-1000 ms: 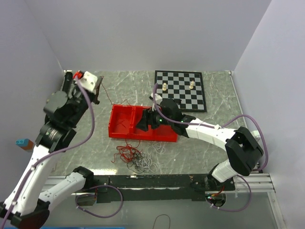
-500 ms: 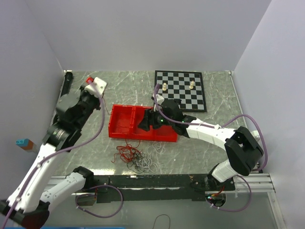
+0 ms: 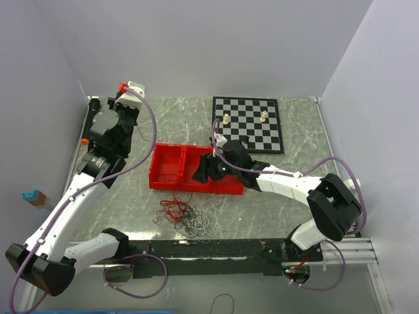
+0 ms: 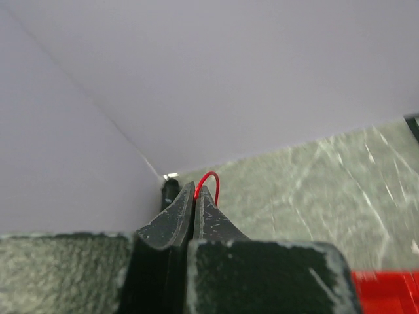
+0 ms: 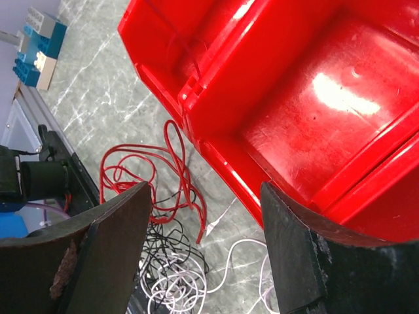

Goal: Untangle the cables

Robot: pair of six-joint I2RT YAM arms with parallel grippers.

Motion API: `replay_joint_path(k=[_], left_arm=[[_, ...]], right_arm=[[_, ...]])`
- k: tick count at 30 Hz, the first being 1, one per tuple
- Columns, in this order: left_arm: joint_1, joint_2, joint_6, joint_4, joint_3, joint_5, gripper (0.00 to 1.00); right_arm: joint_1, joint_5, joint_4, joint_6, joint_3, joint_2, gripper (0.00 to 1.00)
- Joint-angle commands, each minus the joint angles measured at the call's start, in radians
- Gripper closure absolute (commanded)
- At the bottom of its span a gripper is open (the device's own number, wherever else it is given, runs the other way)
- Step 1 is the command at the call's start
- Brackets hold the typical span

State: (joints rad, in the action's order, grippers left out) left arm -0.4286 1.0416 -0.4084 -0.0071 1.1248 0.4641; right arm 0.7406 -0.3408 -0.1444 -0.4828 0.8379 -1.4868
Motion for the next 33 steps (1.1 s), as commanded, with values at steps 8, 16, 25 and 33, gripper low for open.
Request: replay_joint_path(k=[8, 16, 25, 33], left_arm=[[0.010, -0.081, -0.015, 0.122, -0.029, 0.182, 0.99], [0.010, -0.065, 0.126, -0.091, -0.043, -0.051, 0.99], [0.007, -0.138, 0.181, -0.161, 0.000, -0.379, 0.99], [0.002, -0.201, 0.158, -0.323, -0.016, -0.508, 0.99]], right_arm=[[-0.018, -0.009, -0.040, -0.003, -0.010, 0.023, 0.27], [-0.021, -0.004, -0.046, -0.010, -0.017, 0.023, 0.27], [-0.026, -0.003, -0.044, -0.002, -0.023, 0.014, 0.27], [-0.030, -0.007, -0.046, -0.002, -0.017, 0.011, 0.27]])
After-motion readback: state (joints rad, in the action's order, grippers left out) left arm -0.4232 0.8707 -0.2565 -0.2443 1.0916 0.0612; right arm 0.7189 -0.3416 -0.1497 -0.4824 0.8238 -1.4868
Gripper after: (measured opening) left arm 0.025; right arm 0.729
